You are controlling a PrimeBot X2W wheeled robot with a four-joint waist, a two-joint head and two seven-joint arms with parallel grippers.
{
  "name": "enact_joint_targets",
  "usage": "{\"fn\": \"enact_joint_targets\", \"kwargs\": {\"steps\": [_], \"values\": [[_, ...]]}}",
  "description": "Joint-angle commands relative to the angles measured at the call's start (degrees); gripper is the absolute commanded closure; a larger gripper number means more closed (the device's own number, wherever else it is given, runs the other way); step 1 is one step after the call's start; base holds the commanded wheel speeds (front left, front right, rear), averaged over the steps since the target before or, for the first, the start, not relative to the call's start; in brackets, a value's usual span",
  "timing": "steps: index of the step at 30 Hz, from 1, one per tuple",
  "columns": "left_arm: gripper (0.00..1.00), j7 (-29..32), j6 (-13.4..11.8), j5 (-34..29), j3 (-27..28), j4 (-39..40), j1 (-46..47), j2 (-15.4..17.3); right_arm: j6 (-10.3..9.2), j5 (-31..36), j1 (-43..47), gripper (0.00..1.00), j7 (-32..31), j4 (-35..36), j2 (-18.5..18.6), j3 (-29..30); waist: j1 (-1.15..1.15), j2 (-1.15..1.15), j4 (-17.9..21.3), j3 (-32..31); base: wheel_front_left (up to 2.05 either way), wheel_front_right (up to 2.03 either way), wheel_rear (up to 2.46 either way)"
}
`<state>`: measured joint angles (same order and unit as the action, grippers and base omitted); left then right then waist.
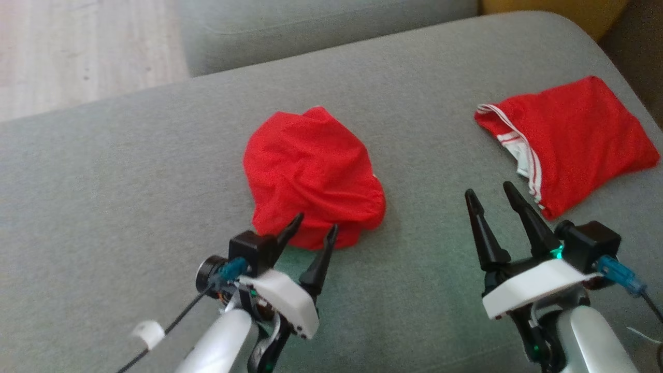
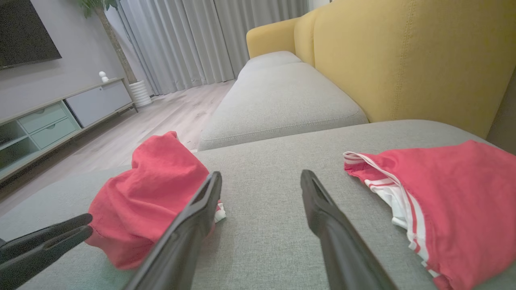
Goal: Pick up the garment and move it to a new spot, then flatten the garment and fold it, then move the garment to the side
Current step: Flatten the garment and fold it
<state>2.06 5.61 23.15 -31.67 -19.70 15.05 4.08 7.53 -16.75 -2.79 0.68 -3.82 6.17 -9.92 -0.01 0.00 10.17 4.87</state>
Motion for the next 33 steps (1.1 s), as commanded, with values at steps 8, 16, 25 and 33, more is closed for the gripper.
{"fn": "enact_joint_targets", "kwargs": {"steps": [8, 16, 25, 33], "values": [[0.00, 1.16, -5.86, 4.49, 2.16, -5.02, 7.71, -1.11, -0.04, -0.69, -4.05, 0.00, 1.50, 0.99, -0.16, -2.82, 0.01, 0.00, 5.69, 3.33, 0.00, 0.00, 0.00], [0.82, 1.78, -12.57, 8.98, 2.17, -9.89, 10.63, -1.19, -0.04, -0.63, -4.67, 0.00, 2.12, 0.40, -0.52, -3.12, 0.01, 0.00, 7.40, 3.90, 0.00, 0.00, 0.00], [1.00, -0.02, -11.91, 7.65, 0.22, -16.70, 14.63, -1.05, -0.04, -0.69, -5.50, 0.00, 2.33, 0.20, -0.70, -2.94, 0.01, 0.00, 6.45, 4.19, 0.00, 0.00, 0.00], [1.00, -7.45, -2.58, 14.91, -2.28, -7.60, 21.71, -1.17, -0.04, -0.40, -4.65, 0.00, 2.42, 0.73, -0.33, -0.68, 0.01, 0.00, 4.03, 3.18, 0.00, 0.00, 0.00]]}}
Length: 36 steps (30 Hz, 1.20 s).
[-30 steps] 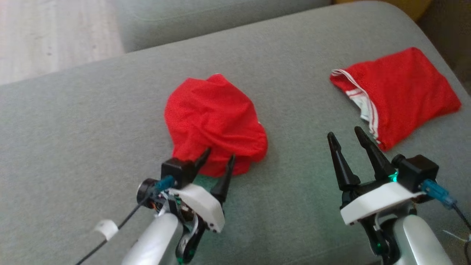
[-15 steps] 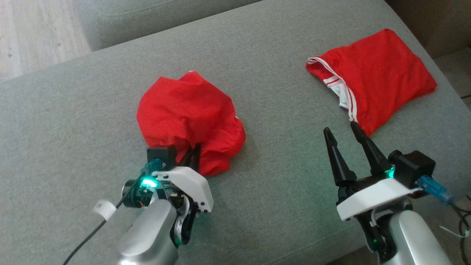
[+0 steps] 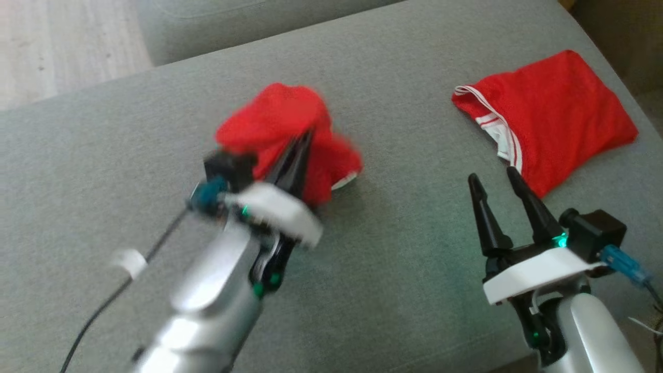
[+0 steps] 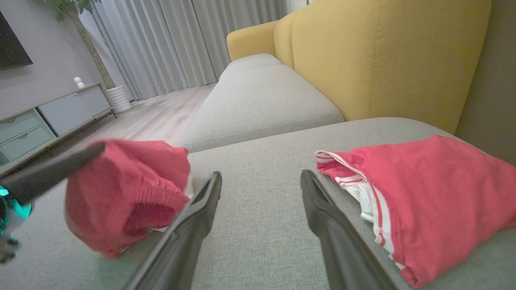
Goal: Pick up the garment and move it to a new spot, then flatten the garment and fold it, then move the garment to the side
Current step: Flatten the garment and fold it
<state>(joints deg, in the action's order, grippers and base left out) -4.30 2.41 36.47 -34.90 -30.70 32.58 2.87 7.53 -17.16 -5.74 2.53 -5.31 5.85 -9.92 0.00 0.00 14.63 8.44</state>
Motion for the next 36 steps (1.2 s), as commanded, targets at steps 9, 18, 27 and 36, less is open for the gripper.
{"fn": "enact_joint_targets", "kwargs": {"steps": [9, 18, 27, 36], "values": [[1.00, -9.81, 4.14, 31.09, -4.14, 22.91, 9.79, 0.02, -0.04, 0.60, -1.03, 0.00, -0.08, 3.63, 0.08, 0.78, 0.00, 0.00, -2.65, -1.11, 0.00, 0.00, 0.00], [1.00, -10.67, -3.97, 34.00, 5.19, 8.64, -3.54, 2.40, -0.04, 0.60, -0.77, 0.00, -0.64, 4.74, -0.03, -0.02, 0.00, 0.00, -5.41, -0.50, 0.00, 0.00, 0.00], [0.00, -10.69, -9.76, 18.17, 16.22, -6.39, -6.98, 3.20, -0.04, 0.49, -1.26, 0.00, -0.84, 4.78, 0.21, -0.93, 0.00, 0.00, -6.44, -0.92, 0.00, 0.00, 0.00], [0.00, -10.45, -9.31, -3.60, 18.21, 9.52, -12.40, 3.85, -0.04, 0.29, -0.05, 0.00, -0.66, 4.85, 0.29, -0.37, 0.00, 0.00, -6.56, -1.95, 0.00, 0.00, 0.00]]}}
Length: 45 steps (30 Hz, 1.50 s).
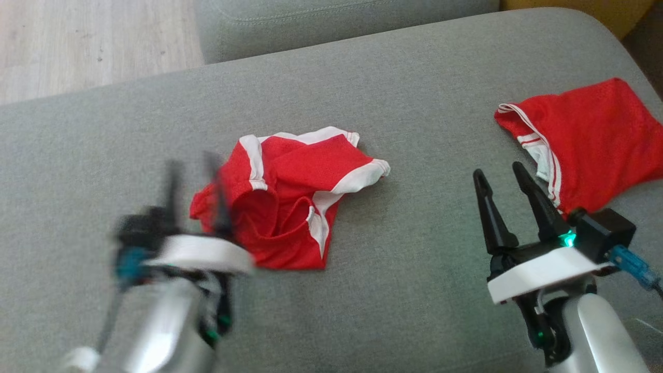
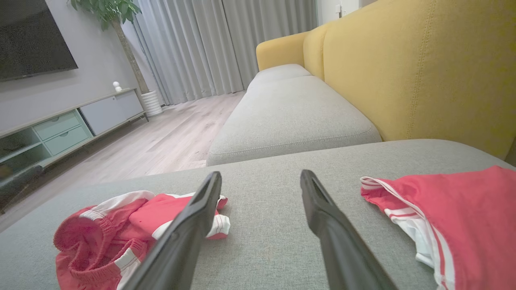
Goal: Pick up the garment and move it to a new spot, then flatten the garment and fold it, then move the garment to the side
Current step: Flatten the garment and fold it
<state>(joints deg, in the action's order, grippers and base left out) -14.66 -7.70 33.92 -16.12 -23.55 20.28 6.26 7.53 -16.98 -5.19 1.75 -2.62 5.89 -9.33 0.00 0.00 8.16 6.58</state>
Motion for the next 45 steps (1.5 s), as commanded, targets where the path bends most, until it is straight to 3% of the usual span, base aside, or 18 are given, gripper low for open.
{"fn": "enact_joint_targets", "kwargs": {"steps": [1, 7, 16, 20, 22, 23, 24, 27, 30, 39, 45], "values": [[0.00, 3.02, 2.79, -3.67, -5.83, 5.00, -0.24, 0.40, -0.04, 0.14, -0.30, 0.00, 0.10, 2.29, 0.26, -0.63, 0.00, 0.00, -0.34, -0.15, 0.00, 0.00, 0.00], [0.00, 18.57, 4.71, -8.01, -17.41, 6.65, 1.74, -0.28, -0.04, 0.28, -0.49, 0.00, -0.03, 2.63, -0.19, -0.77, 0.00, 0.00, -0.33, 0.75, 0.00, 0.00, 0.00], [0.00, 26.93, 2.00, -10.78, -19.49, -1.03, 7.03, 0.18, -0.04, -0.04, -1.59, 0.00, 0.85, 2.11, -0.80, -1.49, 0.00, 0.00, 1.48, 3.08, 0.00, 0.00, 0.00], [0.00, 32.31, 2.99, -9.79, -20.39, -4.12, 8.44, 0.18, -0.04, -0.13, -1.88, 0.00, 1.31, 1.52, -1.04, -1.54, 0.00, 0.00, 2.18, 3.52, 0.00, 0.00, 0.00], [0.52, 34.88, 3.45, -9.34, -20.89, -4.88, 8.82, 0.25, -0.04, -0.17, -1.99, 0.00, 1.57, 1.31, -1.14, -1.45, 0.00, 0.00, 2.38, 3.51, 0.00, 0.00, 0.00], [0.67, 35.81, 3.60, -9.05, -21.00, -5.04, 8.91, 0.25, -0.04, -0.20, -2.04, 0.00, 1.66, 1.19, -1.17, -1.43, 0.00, 0.00, 2.47, 3.48, 0.00, 0.00, 0.00], [1.00, 36.16, 3.64, -8.83, -20.96, -4.97, 8.97, 0.26, -0.04, -0.22, -2.09, 0.00, 1.72, 1.07, -1.19, -1.45, 0.00, 0.00, 2.54, 3.44, 0.00, 0.00, 0.00], [1.00, 33.26, 3.81, -8.56, -20.26, -3.46, 9.48, 0.13, -0.04, -0.17, -2.13, 0.00, 1.87, 0.87, -1.33, -1.48, 0.00, 0.00, 2.70, 3.35, 0.00, 0.00, 0.00], [1.00, 26.26, 4.59, -8.35, -18.95, -0.91, 10.97, -0.55, -0.04, -0.24, -2.28, 0.00, 1.90, 0.71, -1.39, -1.53, 0.00, 0.00, 2.91, 3.26, 0.00, 0.00, 0.00], [1.00, 6.73, 13.75, -2.30, -18.17, 6.12, 23.33, -3.07, -0.04, -0.34, -2.70, 0.00, 2.04, 0.51, -1.32, -1.47, 0.00, 0.00, 4.37, 3.11, 0.00, 0.00, 0.00], [1.00, 0.69, 15.10, 4.55, -22.36, 10.42, 28.81, -3.34, -0.04, -0.17, -2.39, 0.00, 2.27, 0.52, -1.52, -1.05, 0.00, 0.00, 4.59, 3.36, 0.00, 0.00, 0.00]]}}
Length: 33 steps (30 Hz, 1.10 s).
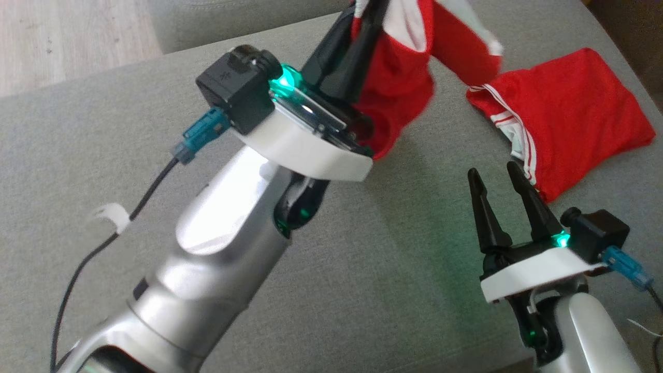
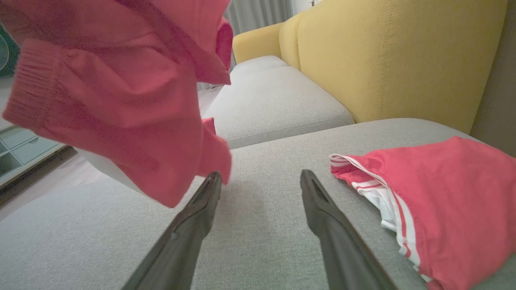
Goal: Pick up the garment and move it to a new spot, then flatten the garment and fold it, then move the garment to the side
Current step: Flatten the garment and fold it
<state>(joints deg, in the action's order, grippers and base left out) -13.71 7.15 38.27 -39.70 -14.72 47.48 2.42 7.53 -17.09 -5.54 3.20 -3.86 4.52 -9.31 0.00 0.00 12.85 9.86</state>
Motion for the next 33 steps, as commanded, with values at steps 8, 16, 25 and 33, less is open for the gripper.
{"fn": "enact_joint_targets", "kwargs": {"steps": [8, 16, 25, 33], "values": [[1.00, -0.53, -0.15, -2.08, -4.63, -8.24, -5.61, 8.34, -0.04, -0.19, -2.39, 0.00, 0.95, 1.80, -0.44, -1.66, 0.00, 0.00, -2.63, 0.96, 0.00, 0.00, 0.00], [0.65, -1.08, -6.43, -1.58, -0.48, -13.40, -15.95, 14.87, -0.04, 0.14, -2.48, 0.00, 0.62, 2.11, -0.09, -1.23, 0.00, 0.00, -5.14, 0.72, 0.00, 0.00, 0.00], [0.00, -1.27, -9.61, -0.35, 15.33, -7.41, -29.57, 14.16, -0.04, 0.19, -1.83, 0.00, -0.43, 2.42, 0.48, -1.10, 0.00, 0.00, -6.18, -2.03, 0.00, 0.00, 0.00], [0.00, -1.28, -8.49, -7.97, 33.16, 3.00, -41.09, 10.67, -0.04, 0.35, 0.56, 0.00, -1.86, 2.86, 1.35, 0.16, 0.00, 0.00, -7.27, -4.91, 0.00, 0.00, 0.00]]}}
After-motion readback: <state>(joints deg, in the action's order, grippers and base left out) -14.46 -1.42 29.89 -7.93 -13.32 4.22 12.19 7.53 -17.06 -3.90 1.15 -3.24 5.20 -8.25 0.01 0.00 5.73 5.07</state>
